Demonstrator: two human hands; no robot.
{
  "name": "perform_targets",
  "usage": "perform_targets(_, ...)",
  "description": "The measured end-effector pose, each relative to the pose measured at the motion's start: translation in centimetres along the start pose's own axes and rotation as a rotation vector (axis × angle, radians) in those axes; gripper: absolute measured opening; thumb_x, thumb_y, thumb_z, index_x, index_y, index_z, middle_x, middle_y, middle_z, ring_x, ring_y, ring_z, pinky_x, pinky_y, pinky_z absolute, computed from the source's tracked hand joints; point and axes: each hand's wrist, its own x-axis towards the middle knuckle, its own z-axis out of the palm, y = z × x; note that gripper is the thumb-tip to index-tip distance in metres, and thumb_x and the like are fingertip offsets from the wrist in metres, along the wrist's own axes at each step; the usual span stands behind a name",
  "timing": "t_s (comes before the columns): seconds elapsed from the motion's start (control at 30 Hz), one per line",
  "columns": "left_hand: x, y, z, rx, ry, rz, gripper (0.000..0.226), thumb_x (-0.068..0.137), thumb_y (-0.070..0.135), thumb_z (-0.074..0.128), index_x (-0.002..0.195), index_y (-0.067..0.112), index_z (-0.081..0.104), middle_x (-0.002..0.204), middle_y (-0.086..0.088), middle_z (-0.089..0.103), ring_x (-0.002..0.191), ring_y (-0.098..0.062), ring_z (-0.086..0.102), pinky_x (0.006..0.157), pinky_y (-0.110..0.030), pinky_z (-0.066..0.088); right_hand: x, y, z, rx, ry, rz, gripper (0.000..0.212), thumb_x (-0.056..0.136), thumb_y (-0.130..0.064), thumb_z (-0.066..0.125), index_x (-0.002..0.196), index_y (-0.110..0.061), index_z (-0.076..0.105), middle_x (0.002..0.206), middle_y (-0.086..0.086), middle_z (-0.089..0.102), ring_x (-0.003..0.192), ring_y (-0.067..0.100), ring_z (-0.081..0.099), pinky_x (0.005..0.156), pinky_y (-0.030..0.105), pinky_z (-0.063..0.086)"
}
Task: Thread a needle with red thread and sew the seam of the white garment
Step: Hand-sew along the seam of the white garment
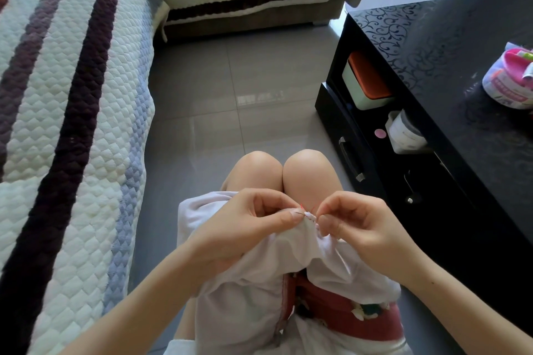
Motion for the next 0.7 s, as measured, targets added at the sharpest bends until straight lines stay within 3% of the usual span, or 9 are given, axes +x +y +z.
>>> perform_targets(0.13,0.4,-0.1,0.1,0.051,0.021,0.003,0.015,0.09,0.011,0.064,0.081,0.013,0.076,0.088,-0.003,0.076,0.089,-0.008,0.068,0.081,-0.018,0.05,0.2,-0.3,0.7,0.058,0.016,-0.048,0.006,0.084,-0.009,0.067,0.079,-0.011,0.07,0.071,0.002,0.069,0.067,0.01,0.065,0.064,0.022,0.052)
perform_targets(0.27,0.4,-0.2,0.1,0.076,0.05,0.002,0.017,0.091,0.007,0.061,0.082,0.012,0.075,0.081,0.003,0.074,0.08,-0.003,0.065,0.074,-0.014,0.048,0.1,-0.3,0.7,-0.423,0.134,-0.334,0.015,0.088,-0.025,0.062,0.097,-0.019,0.072,0.095,-0.011,0.071,0.093,0.008,0.066,0.079,0.034,0.053)
perform_targets(0.33,0.5,-0.3,0.1,0.073,0.054,-0.001,0.015,0.09,0.012,0.063,0.081,0.012,0.075,0.079,0.001,0.073,0.078,-0.004,0.064,0.072,-0.015,0.047,0.3,-0.4,0.8,-0.574,0.214,-0.525,0.015,0.088,-0.026,0.063,0.097,-0.02,0.072,0.103,-0.007,0.07,0.099,0.011,0.063,0.078,0.04,0.05)
perform_targets(0.43,0.6,-0.3,0.2,0.059,0.047,-0.014,0.014,0.086,0.023,0.067,0.083,0.012,0.076,0.084,-0.003,0.075,0.083,-0.007,0.066,0.076,-0.018,0.05,0.7,-0.1,1.4,-0.7,0.275,-0.717,0.009,0.086,-0.022,0.067,0.094,-0.025,0.067,0.098,-0.001,0.07,0.091,0.017,0.061,0.068,0.043,0.047)
perform_targets(0.5,0.7,-0.4,0.1,0.053,0.053,-0.024,0.013,0.088,0.018,0.065,0.084,0.011,0.075,0.083,-0.001,0.074,0.081,-0.005,0.066,0.074,-0.016,0.049,1.0,0.1,1.5,-0.72,0.313,-0.75,0.007,0.087,-0.019,0.066,0.091,-0.025,0.065,0.094,0.001,0.069,0.088,0.019,0.06,0.064,0.043,0.045)
perform_targets(0.6,0.6,-0.2,0.3,0.082,0.067,-0.023,0.017,0.089,0.013,0.063,0.078,0.015,0.075,0.077,0.004,0.073,0.075,-0.002,0.064,0.069,-0.014,0.047,1.1,0.1,1.9,-0.693,0.335,-0.773,0.008,0.088,-0.012,0.062,0.086,-0.02,0.065,0.088,-0.001,0.068,0.087,0.02,0.059,0.068,0.043,0.045)
perform_targets(0.7,0.6,-0.2,0.6,0.167,0.096,0.001,0.016,0.088,0.02,0.068,0.072,0.02,0.074,0.07,0.002,0.067,0.069,-0.006,0.056,0.065,-0.021,0.043,0.6,-0.5,2.3,-0.674,0.307,-0.824,0.018,0.084,-0.003,0.06,0.09,-0.02,0.062,0.08,-0.002,0.067,0.082,0.02,0.061,0.076,0.036,0.046)
